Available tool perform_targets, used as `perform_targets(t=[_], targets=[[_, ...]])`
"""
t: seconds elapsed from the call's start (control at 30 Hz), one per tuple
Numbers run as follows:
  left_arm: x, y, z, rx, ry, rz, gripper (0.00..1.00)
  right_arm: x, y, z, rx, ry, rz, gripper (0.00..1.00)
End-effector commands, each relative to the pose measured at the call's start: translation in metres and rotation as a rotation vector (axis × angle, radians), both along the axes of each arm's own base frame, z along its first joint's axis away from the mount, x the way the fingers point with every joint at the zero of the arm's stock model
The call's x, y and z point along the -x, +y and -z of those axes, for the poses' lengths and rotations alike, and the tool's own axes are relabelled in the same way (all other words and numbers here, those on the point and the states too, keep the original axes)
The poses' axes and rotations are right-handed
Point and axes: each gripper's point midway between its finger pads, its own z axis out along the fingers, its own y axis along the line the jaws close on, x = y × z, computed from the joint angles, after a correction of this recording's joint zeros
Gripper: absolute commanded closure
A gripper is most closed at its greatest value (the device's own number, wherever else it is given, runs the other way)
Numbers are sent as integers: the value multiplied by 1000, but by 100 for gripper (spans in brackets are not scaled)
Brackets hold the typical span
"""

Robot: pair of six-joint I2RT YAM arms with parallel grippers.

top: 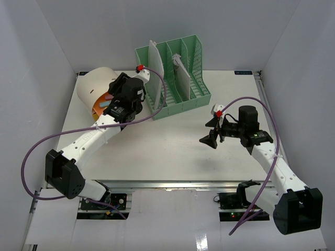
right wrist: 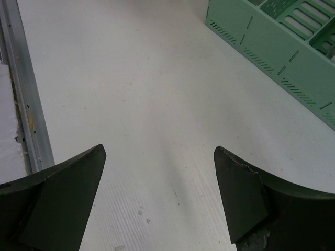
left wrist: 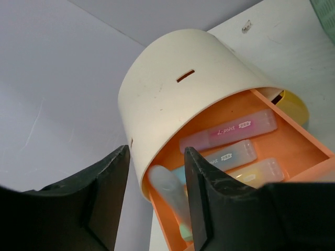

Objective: Organize the desk

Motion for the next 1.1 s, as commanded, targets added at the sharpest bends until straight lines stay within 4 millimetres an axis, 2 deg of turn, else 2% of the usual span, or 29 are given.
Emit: perform_targets(t=[0.0,0.03,0.13,0.2,0.3,0.37,0.43,0.47,0.5,0.53,0.57,0.63,0.77,0.87,0.97,1.07], targets=[[4,2,-14,57,-38,2,33,1,2,-1,-9,-12,-25,10],[5,1,-16,64,-41,3,29,1,2,0,-8,-10,-26,10],[8,3,-22,80,-45,4,27,1,2,0,-8,-8,-26,10],[9,-2,-35,140,-70,18,27,0,1,1,-7,-5,-24,10],[19,-20,-53,242,-74,96,29,0,1,1,-4,-7,-21,10],[30,-40,-58,356,-30,200,32,-1,0,2,-2,-6,-16,10],[48,-83,-60,515,75,441,42,-2,-1,3,-2,-4,-13,10],[63,-92,-60,557,116,514,59,-2,-1,3,-2,-4,-12,10],[76,-111,-50,603,190,620,70,-2,-2,3,-2,-4,-10,10],[85,-120,-51,637,214,683,80,-2,-1,3,-2,-4,-11,10],[96,-126,-42,662,262,720,90,-2,-2,3,-2,-5,-9,10],[110,-125,-10,671,386,700,99,-3,-2,3,-1,-4,-7,10],[124,-115,38,621,556,633,100,-2,-2,4,-3,0,-11,10],[127,-106,62,554,621,623,100,-3,-3,5,-2,1,-8,10],[118,-97,80,442,632,640,98,-3,-4,4,-3,1,-4,10],[94,-81,87,364,563,604,96,-4,-5,4,-3,0,0,10]])
